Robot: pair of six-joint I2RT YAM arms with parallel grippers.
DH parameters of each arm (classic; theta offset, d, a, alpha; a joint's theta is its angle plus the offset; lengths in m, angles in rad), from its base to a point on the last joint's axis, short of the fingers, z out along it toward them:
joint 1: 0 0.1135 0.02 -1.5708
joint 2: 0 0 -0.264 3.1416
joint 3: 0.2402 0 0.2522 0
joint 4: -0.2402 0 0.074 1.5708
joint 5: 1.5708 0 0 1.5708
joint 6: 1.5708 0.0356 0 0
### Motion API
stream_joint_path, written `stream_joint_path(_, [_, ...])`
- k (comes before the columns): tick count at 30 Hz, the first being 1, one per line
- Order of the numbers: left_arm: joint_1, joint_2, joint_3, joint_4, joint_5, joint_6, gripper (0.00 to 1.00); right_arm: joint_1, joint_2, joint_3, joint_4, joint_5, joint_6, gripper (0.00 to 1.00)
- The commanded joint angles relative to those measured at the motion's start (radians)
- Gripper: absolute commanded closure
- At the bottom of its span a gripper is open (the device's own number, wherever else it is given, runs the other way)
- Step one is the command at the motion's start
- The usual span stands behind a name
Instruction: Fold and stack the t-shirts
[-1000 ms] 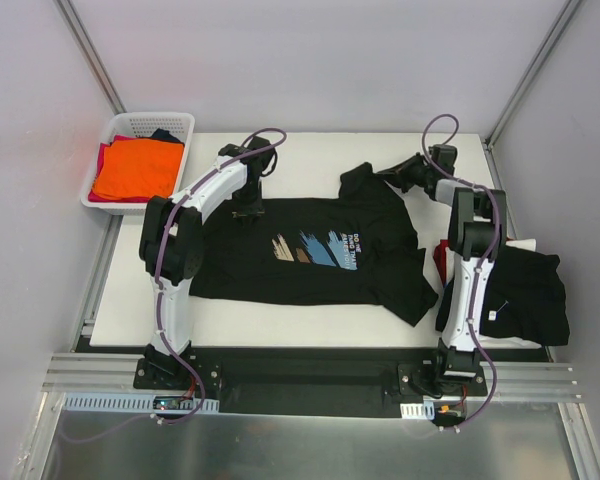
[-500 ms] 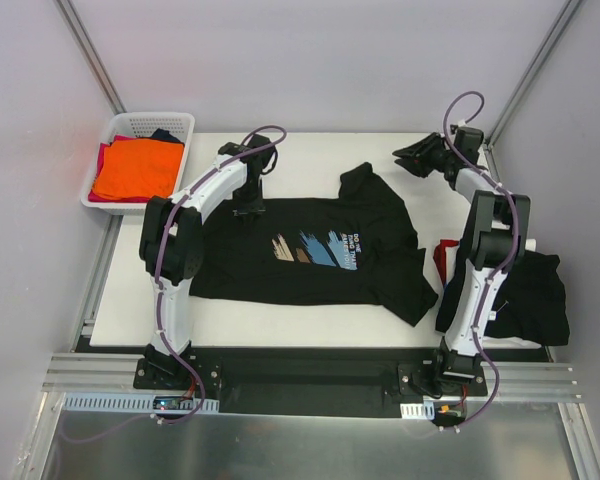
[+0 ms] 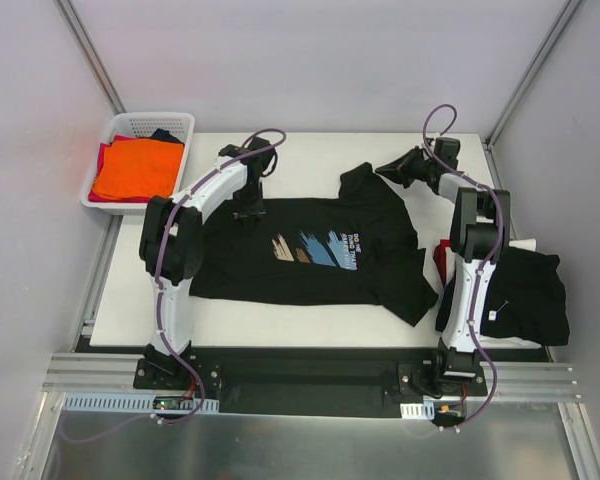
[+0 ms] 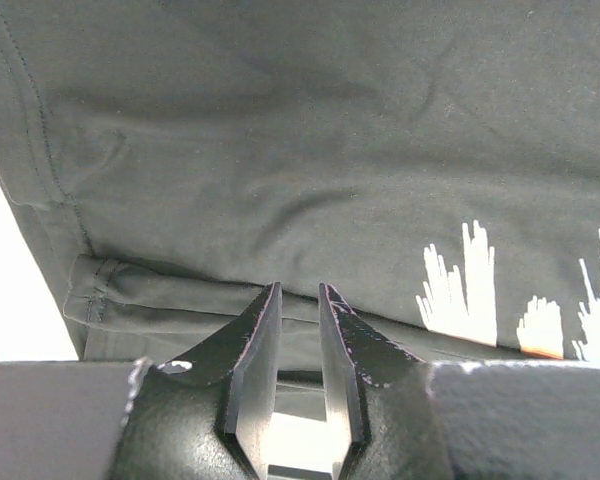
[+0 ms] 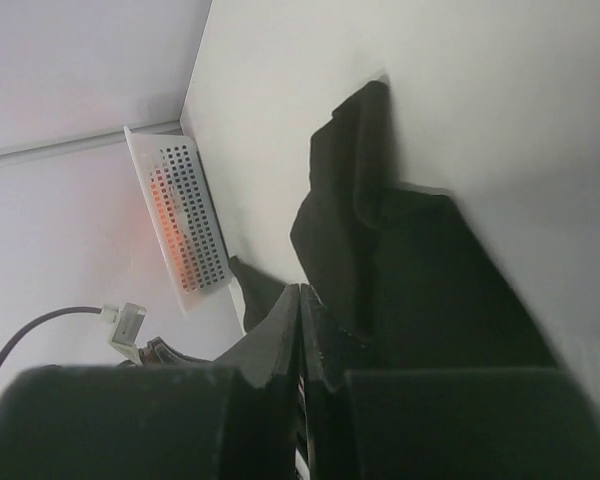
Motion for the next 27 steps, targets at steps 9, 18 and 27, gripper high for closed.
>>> stream_joint_path(9, [-0.008,-0.001,0.044,-0.018,0.012,-0.023,0.78,0.048,0.026,0.072,-0.033,-0.055,-0.004,0.99])
stream_joint_path(18, [-0.008,-0.008,0.027,-0.017,-0.002,-0.009,0.78,0.068,0.112,0.122,-0.064,-0.029,-0.006,0.99])
stream_joint_path(27, [-0.008,-0.019,0.026,-0.017,-0.013,0.012,0.78,0.066,0.106,0.121,-0.110,0.026,-0.036,0.99])
